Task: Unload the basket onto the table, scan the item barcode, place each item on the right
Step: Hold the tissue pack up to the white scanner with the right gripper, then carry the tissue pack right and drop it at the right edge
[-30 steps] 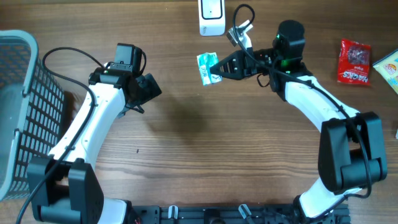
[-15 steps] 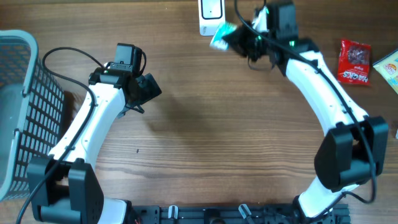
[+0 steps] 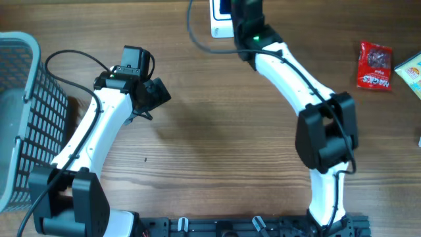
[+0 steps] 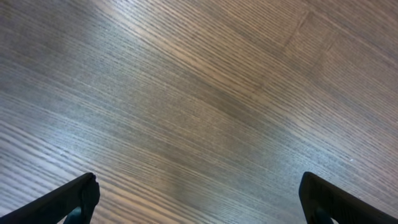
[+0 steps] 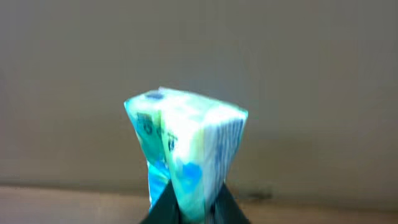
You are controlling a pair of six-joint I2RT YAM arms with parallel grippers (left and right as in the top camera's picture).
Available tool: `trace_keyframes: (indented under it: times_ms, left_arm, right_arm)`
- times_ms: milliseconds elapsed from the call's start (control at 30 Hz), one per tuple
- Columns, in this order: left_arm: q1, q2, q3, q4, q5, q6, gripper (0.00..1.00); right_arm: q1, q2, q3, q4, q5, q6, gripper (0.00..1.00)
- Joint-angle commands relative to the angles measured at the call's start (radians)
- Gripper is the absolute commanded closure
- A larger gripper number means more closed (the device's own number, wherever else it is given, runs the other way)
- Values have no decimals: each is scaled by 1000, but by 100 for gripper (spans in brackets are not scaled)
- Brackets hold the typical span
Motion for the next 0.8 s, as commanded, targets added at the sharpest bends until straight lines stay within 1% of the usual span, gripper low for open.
trace_keyframes:
  times_ms: [0,100,200,567,633,700,767]
  left_arm:
    - [5,6,-4,2,-13,1,0]
    - [5,6,-4,2,-13,1,0]
    - [5,6,-4,2,-13,1,0]
    - [5,6,-4,2,-13,1,0]
    - [5,6,-4,2,-13,1,0]
    - [5,6,-4,2,-13,1,0]
    - [5,6,-4,2,-13,1,0]
  right_arm:
    - [42,145,13,142,15,-580,95]
    - [66,233,12,195,23,-920,95]
    - [67,237,11,200,27,-916,95]
    - [44,237,11,211,157,-920,95]
    - [29,237,11,211,208,-920,95]
    - [3,237,11,211,299,-920,95]
    - [-41,237,11,211,441,-915,96]
